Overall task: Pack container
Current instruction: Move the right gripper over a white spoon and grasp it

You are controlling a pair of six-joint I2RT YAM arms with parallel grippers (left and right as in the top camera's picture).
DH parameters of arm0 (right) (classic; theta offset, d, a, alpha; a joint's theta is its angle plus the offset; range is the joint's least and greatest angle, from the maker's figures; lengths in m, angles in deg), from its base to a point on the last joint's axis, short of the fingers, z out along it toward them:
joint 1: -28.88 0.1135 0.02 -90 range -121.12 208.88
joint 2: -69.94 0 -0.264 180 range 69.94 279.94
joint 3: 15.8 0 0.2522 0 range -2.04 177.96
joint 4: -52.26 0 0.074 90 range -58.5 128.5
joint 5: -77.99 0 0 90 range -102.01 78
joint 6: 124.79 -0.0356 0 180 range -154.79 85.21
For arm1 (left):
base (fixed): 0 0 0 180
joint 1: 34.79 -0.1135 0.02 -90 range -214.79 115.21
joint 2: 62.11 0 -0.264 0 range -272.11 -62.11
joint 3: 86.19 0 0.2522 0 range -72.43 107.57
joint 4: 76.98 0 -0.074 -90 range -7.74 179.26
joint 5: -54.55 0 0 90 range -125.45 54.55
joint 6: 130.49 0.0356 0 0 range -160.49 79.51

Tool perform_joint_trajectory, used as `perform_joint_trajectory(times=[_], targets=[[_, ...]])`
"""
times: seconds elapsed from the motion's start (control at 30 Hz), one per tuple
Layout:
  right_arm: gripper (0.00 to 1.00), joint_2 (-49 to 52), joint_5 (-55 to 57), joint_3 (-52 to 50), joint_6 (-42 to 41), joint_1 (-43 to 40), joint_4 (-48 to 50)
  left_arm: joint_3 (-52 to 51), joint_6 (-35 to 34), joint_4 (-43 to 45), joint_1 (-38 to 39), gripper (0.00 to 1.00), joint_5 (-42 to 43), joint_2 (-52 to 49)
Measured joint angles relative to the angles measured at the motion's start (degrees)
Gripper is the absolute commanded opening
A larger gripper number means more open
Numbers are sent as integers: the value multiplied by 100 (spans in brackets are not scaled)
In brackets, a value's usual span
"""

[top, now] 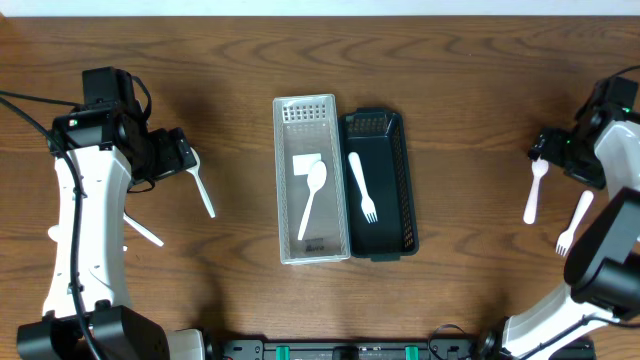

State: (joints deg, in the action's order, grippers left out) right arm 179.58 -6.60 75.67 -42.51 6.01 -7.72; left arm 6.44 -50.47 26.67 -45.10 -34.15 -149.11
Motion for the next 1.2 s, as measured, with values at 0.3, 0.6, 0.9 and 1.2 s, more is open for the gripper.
perform_joint_trajectory(times=[0.3,0.6,0.9,1.2], targets=[[99,623,-210,-17,444,0,345,0,0,0,0,98,0,0],[99,660,-356,-22,713,0,498,0,0,-2,0,98,0,0],[95,789,-505,35,765,-15,470,0,0,0,0,98,0,0],[52,826,-546,98,852,-15,417,0,0,0,0,98,0,0]])
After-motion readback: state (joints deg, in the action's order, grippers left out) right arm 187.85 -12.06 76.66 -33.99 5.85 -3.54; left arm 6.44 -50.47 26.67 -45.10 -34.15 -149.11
